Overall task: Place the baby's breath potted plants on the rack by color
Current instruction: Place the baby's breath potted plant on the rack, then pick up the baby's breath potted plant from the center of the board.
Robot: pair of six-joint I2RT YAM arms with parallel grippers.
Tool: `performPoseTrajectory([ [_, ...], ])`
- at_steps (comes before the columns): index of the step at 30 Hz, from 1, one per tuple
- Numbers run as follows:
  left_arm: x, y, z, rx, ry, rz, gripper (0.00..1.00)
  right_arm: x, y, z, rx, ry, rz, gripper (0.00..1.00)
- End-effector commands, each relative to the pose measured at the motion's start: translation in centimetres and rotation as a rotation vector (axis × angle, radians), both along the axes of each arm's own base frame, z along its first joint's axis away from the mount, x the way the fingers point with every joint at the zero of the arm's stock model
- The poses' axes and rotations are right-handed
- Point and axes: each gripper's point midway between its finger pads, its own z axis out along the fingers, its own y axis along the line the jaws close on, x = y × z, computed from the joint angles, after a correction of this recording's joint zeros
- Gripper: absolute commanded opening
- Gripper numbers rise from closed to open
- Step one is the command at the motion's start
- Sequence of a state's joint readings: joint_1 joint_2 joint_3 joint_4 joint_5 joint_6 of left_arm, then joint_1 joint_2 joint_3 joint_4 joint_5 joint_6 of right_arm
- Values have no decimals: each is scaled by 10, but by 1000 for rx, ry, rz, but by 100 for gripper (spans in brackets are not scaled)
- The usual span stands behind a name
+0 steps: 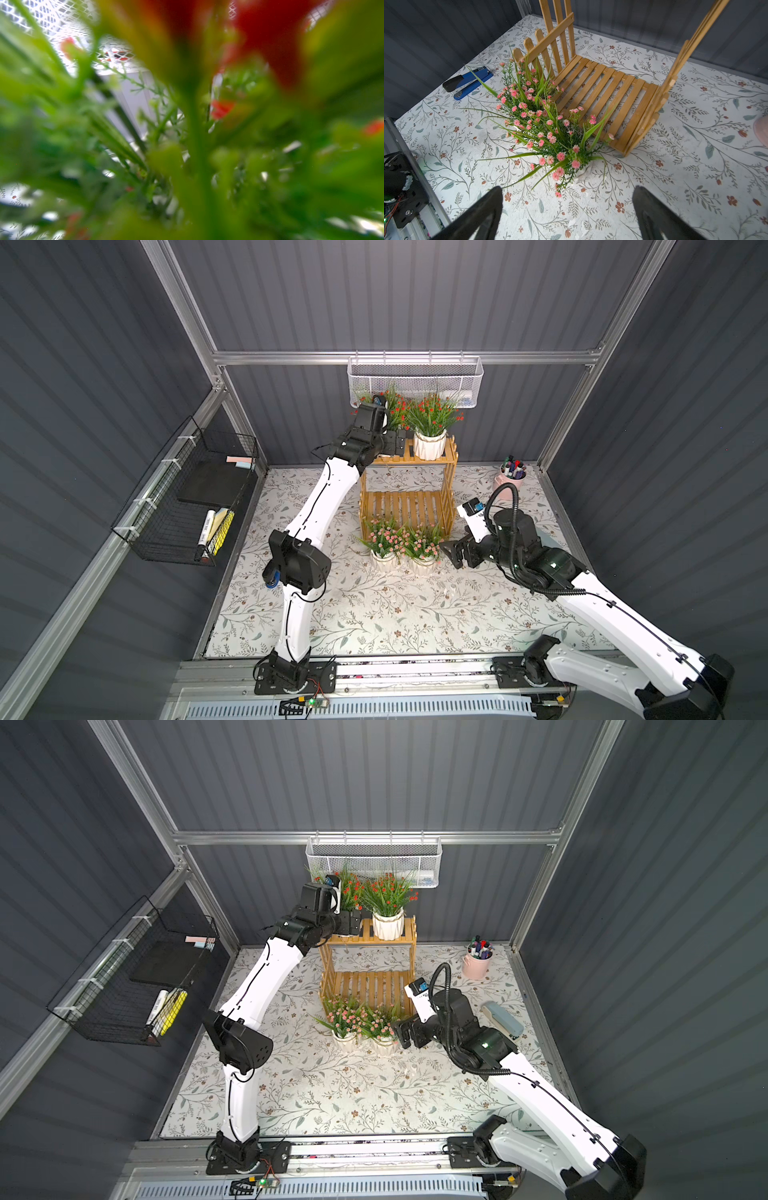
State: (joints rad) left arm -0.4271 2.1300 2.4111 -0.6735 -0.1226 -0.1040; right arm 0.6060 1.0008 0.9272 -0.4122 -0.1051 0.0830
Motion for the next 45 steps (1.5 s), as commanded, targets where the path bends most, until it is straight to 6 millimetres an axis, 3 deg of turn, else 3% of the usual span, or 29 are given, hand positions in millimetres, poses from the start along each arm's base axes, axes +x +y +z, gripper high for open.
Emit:
performPoseTrajectory([
  [1, -17, 6, 41, -15, -66, -14, 99, 1, 1, -4, 4, 6, -8, 99],
  [19, -40, 17, 50, -21, -66, -7, 99, 1, -1, -7, 2, 8, -20, 99],
  [25, -64, 27, 46, -12, -52, -11, 99, 1, -4, -6, -2, 1, -30, 99],
  [29, -91, 36, 41, -24, -29, -22, 99, 2, -8, -4, -16, -15, -46, 99],
  [36, -138, 65, 18, 1, 42, 31, 99, 0, -8, 2, -7, 1, -47, 99],
  [45, -199, 67, -67, -96, 198, -21, 99, -10, -19, -2, 17, 4, -83, 99],
])
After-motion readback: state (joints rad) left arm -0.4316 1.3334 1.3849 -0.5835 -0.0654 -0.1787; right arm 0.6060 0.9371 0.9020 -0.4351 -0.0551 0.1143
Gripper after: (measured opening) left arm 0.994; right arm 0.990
